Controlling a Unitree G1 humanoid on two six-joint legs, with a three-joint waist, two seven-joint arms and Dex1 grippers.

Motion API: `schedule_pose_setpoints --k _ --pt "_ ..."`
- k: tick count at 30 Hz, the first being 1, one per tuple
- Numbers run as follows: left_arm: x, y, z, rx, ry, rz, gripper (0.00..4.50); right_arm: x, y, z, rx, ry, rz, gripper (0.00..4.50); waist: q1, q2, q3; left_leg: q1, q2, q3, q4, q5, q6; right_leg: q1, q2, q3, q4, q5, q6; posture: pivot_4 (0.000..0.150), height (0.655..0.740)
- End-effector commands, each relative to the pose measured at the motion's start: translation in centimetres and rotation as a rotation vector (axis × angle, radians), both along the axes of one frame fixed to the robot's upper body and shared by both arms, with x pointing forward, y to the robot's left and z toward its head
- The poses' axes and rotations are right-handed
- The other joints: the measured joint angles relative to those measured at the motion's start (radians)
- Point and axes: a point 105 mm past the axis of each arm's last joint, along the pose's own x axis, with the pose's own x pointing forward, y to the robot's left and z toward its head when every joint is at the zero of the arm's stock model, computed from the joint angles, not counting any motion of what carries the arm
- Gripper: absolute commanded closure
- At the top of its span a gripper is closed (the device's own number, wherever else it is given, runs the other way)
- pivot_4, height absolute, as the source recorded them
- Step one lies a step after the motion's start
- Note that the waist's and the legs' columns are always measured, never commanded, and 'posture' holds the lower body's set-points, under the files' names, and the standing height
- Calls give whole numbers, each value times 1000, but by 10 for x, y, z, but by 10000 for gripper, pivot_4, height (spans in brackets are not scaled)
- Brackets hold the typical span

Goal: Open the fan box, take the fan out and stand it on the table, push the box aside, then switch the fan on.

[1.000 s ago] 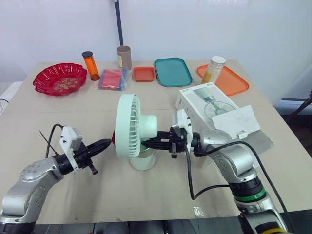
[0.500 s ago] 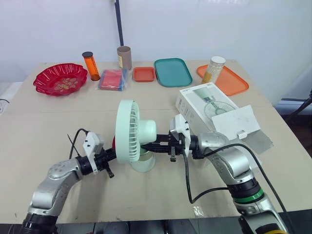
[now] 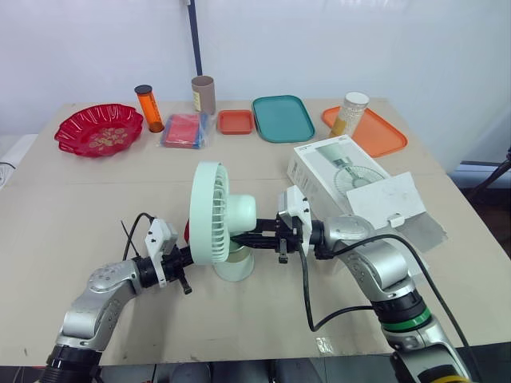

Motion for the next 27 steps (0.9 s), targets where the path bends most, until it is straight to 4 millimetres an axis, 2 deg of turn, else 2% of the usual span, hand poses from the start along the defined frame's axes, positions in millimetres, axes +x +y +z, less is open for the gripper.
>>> schedule_pose_setpoints --k 1,15,27 --pt "-3 -7 6 -5 -25 -39 44491 2 1 4 -5 -30 -21 40894 0 0 0 0 0 0 0 0 0 0 0 0 0 0 0 1500 7400" --pt "-13 -14 12 -27 -5 -86 44491 -1 5 1 -13 -31 -17 40894 0 0 0 1 0 0 0 0 0 1 0 0 0 0 0 1500 7400" --pt "-13 -15 11 -21 1 -98 44491 -2 8 4 -10 -34 -14 40894 0 0 0 1 0 0 0 0 0 1 0 0 0 0 0 1500 7400"
